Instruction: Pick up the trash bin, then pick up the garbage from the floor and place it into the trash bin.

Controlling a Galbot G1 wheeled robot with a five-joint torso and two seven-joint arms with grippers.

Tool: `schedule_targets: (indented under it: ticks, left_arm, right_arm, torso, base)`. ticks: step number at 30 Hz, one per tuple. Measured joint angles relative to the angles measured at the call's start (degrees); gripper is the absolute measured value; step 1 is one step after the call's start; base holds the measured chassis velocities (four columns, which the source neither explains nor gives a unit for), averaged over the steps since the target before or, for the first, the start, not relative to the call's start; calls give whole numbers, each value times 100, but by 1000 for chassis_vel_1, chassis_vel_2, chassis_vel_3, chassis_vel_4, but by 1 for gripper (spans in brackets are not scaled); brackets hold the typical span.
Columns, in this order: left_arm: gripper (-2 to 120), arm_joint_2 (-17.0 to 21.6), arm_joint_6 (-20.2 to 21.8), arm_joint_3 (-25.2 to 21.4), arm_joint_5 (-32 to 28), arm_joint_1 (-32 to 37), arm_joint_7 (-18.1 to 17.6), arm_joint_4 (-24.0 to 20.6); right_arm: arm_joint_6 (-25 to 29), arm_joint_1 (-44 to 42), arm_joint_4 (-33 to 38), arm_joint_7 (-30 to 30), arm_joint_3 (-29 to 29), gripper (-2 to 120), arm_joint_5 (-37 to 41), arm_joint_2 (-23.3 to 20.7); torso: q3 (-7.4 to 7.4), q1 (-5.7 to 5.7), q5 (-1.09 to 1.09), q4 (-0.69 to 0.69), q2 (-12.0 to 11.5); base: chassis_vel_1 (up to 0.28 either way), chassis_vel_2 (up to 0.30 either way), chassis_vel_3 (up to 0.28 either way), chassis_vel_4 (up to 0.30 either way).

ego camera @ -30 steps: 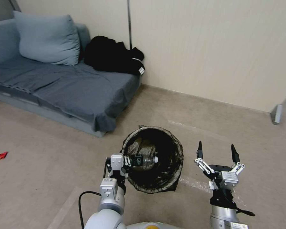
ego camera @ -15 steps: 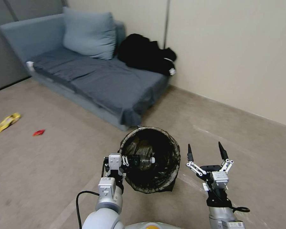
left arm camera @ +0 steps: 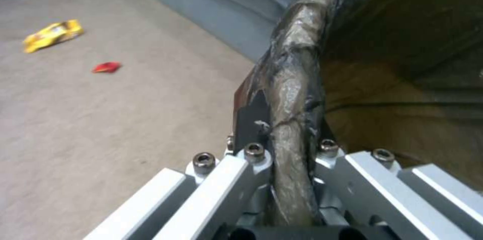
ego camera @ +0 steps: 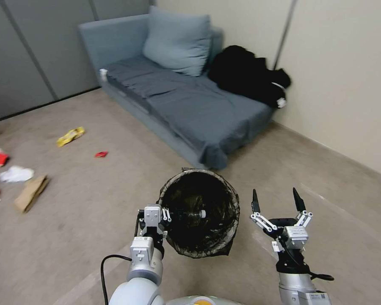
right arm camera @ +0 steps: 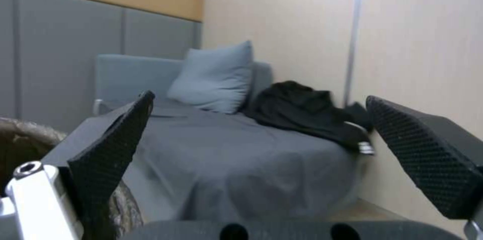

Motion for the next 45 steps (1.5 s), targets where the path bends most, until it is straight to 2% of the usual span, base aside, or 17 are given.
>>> schedule_targets:
  ticks: [45]
  left_arm:
    - [0,-20,-49,10,18,35,-4,-21]
  right_arm:
    - [165,39,-142,118,4,100,-199,82]
  torso:
    - [0,0,0,2,0]
  base:
    - [116,117,116,120]
